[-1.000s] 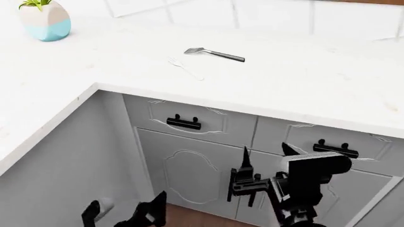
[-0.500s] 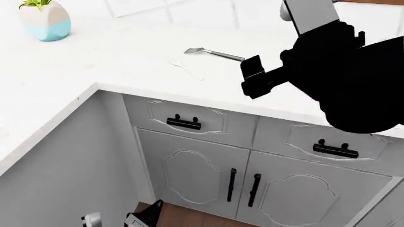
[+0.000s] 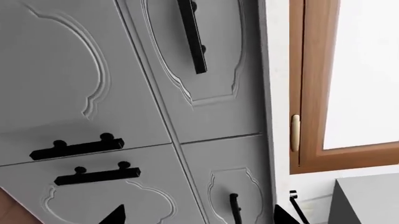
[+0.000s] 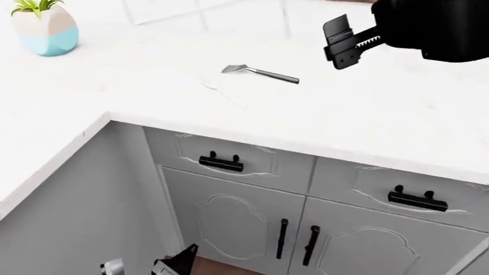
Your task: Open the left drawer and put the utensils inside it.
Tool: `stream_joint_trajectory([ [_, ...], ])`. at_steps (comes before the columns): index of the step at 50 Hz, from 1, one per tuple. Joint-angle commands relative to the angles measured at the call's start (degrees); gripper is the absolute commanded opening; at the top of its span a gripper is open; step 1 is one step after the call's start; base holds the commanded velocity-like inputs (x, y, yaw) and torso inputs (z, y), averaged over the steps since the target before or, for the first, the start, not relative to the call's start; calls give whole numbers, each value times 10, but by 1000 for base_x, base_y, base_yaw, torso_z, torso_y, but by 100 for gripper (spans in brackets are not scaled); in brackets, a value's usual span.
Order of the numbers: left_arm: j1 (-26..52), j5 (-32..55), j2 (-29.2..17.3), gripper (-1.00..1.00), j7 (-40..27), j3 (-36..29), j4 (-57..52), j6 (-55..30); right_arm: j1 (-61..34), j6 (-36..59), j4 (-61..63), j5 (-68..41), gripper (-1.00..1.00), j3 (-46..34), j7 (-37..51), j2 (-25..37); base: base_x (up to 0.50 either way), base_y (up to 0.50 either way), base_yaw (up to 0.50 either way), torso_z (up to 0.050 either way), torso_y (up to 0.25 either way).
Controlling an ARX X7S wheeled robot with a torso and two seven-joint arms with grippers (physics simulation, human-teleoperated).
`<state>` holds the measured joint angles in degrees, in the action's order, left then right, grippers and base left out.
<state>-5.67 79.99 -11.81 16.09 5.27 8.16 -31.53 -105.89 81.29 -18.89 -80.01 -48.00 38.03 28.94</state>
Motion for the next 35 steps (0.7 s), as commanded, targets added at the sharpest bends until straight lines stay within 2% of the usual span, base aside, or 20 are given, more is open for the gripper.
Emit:
stream_joint_trajectory([
  [1, 2, 3, -1, 100, 1, -3, 6, 2, -21, -7, -21, 22, 100, -31, -40, 0, 484, 127, 0, 0, 0],
  [8, 4, 4, -2, 100, 0, -5, 10, 3, -17, -20, -8, 37, 100, -41, -31, 3, 469, 119, 0, 0, 0],
  [12, 5, 3, -2, 100, -1, -7, 13, 3, -16, -19, -16, 27, 100, -38, -40, 1, 0, 0, 0, 0, 0],
  [21, 4, 5, -3, 100, -4, -8, 11, 5, -13, -20, -7, 33, 100, -52, -56, 4, 189, -467, 0, 0, 0],
  [28, 4, 6, -4, 100, -5, -10, 10, 6, -15, -42, 9, 71, 100, -78, -58, 6, 3, 41, 0, 0, 0],
  [35, 4, 7, -5, 100, -6, -11, 10, 7, -14, -37, 18, 75, 100, -92, -61, 3, 0, 0, 500, 0, 0],
])
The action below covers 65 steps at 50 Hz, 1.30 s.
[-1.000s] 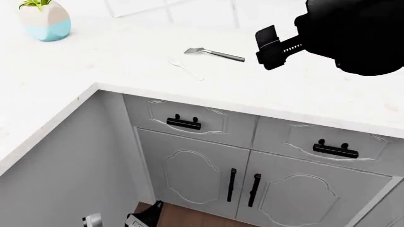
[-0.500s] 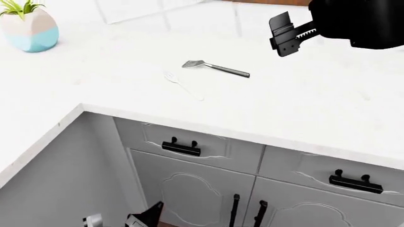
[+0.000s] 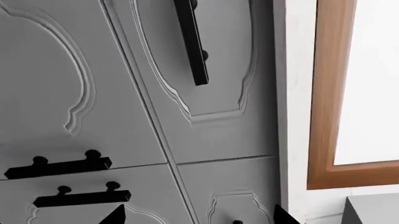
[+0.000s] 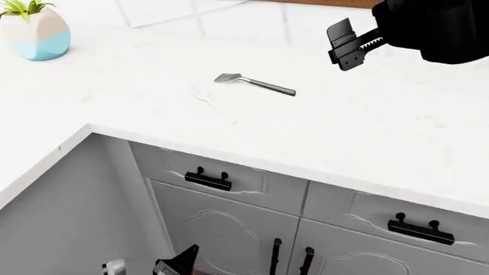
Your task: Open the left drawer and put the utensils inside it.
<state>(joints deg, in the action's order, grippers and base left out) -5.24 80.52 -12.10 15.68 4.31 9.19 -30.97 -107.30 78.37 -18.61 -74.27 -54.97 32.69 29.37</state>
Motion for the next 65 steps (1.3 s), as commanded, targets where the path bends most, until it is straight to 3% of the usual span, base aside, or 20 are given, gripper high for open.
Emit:
stream_joint_trajectory([
  [1, 0, 3, -3, 100, -2, -2, -1, 2, 0, -7, 17, 17, 100, -22, -8, -1, 0, 0, 500, 0, 0],
  [13, 1, 5, -4, 100, -3, -4, 1, 3, 6, -8, 19, 15, 100, -27, -4, 0, 0, 0, 500, 0, 0],
  [44, 1, 9, -7, 100, -2, -9, 6, 10, 11, -27, 25, 22, 100, -37, -16, -1, 268, -10, 0, 0, 0],
  [65, 4, 11, -8, 100, 0, -14, 14, 14, 14, -37, 26, 30, 100, -48, -22, -1, 73, 29, 0, 0, 1],
])
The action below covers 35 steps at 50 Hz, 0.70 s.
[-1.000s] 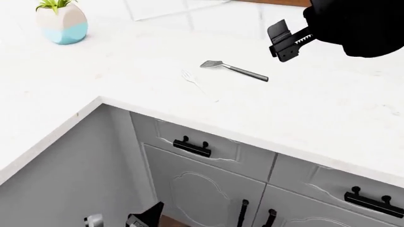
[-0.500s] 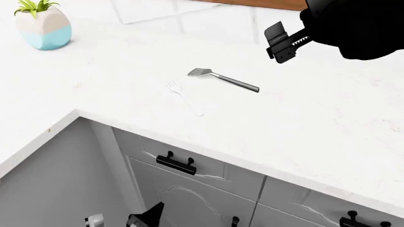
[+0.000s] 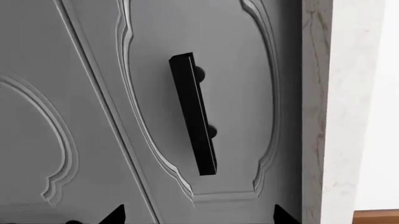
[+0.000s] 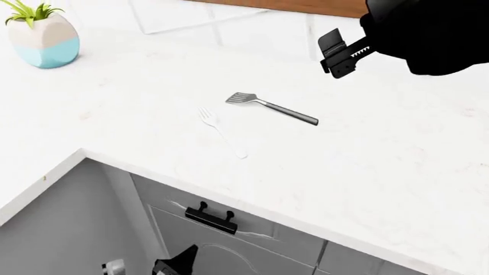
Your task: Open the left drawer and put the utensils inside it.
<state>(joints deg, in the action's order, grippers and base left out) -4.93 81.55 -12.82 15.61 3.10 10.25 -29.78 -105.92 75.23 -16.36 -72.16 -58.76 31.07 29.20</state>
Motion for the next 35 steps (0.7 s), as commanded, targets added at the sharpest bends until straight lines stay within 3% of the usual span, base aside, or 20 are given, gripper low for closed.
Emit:
stream_joint_trajectory([
  [1, 1, 1, -1, 100, 1, -3, 4, 2, 1, -14, 11, 6, 100, -7, -21, 4, 0, 0, 0, 0, 0],
  [14, 1, 3, -2, 100, 1, -5, 6, 4, 1, -19, -11, 12, 100, -10, -16, -3, 86, 34, 0, 0, 0],
  [21, 1, 5, -4, 100, 0, -6, 4, 4, -2, -3, -21, 10, 100, -15, -2, -9, 447, 179, 0, 0, 0],
  [35, 9, 30, -8, 100, 14, -6, 25, -11, 6, -10, -25, 2, 100, -7, 5, -10, 0, 0, 0, 0, 1],
])
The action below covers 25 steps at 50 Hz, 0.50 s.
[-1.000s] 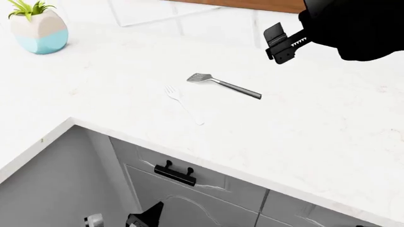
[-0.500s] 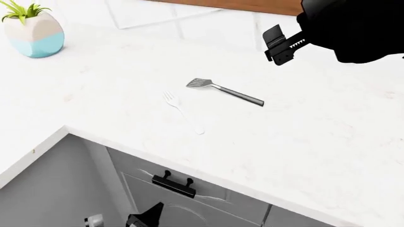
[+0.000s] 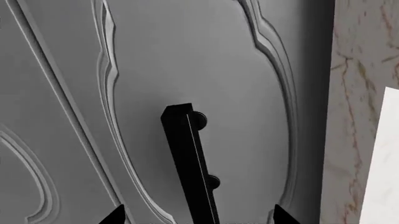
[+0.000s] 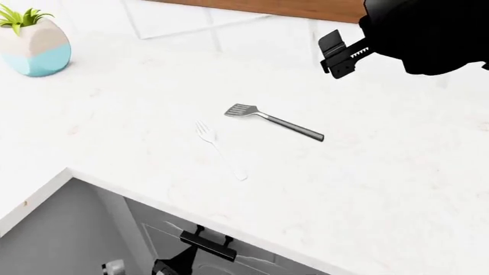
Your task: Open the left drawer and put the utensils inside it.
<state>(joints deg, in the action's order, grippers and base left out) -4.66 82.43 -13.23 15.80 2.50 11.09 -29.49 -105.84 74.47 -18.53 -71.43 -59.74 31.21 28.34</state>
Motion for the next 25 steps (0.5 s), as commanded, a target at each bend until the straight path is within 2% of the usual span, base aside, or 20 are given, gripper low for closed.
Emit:
stream_joint_trajectory([
  [1, 9, 30, -6, 100, 16, 0, 23, -22, 5, -4, -4, -4, 100, 2, 1, -1, 0, 0, 0, 0, 0],
  [9, 33, 79, -10, 100, 108, -4, 89, -69, 6, -4, -8, -1, 100, -3, 3, -4, 0, 0, 0, 0, 0],
  [25, 43, 72, -9, 100, 111, -9, 99, -59, 10, -18, -18, 10, 100, -12, -10, -7, 0, 0, 0, 0, 0],
])
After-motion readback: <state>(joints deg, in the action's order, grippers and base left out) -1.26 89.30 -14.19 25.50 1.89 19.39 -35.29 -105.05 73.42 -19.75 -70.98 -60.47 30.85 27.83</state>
